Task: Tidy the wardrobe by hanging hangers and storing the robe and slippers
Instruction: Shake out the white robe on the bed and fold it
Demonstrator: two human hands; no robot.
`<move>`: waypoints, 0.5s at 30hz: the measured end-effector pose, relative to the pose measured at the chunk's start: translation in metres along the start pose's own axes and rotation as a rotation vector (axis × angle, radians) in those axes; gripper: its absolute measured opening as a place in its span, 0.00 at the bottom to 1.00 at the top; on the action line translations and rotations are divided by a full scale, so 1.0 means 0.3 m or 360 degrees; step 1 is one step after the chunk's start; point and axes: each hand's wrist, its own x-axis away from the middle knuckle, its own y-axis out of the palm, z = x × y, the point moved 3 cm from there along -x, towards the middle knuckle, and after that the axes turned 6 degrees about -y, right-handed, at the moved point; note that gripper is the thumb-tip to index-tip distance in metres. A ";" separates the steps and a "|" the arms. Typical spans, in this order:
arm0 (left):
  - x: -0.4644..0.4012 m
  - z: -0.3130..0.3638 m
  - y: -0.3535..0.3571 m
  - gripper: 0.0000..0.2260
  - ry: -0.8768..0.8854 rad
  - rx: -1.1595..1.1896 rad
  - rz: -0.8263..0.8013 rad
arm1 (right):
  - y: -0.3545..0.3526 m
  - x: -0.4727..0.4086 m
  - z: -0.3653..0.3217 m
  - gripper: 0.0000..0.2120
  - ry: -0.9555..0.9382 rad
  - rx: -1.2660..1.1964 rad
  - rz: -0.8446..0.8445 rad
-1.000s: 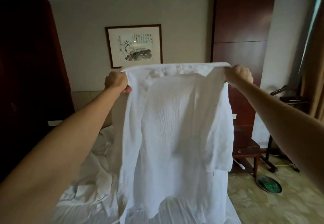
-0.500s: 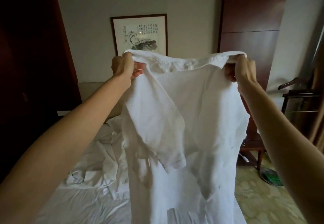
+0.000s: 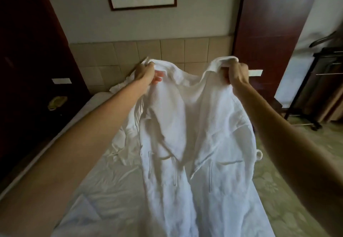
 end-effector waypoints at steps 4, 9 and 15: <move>-0.062 -0.245 0.105 0.14 -0.0284 -0.0023 -0.0140 | 0.076 -0.052 0.272 0.10 0.0271 0.0019 -0.0105; -0.098 -0.550 0.159 0.13 -0.0588 0.0066 -0.0209 | 0.095 0.024 0.509 0.08 0.0465 0.0063 -0.0237; -0.003 -1.055 0.141 0.11 -0.0988 0.0194 -0.0157 | -0.007 0.230 0.959 0.07 0.0819 -0.0043 -0.0118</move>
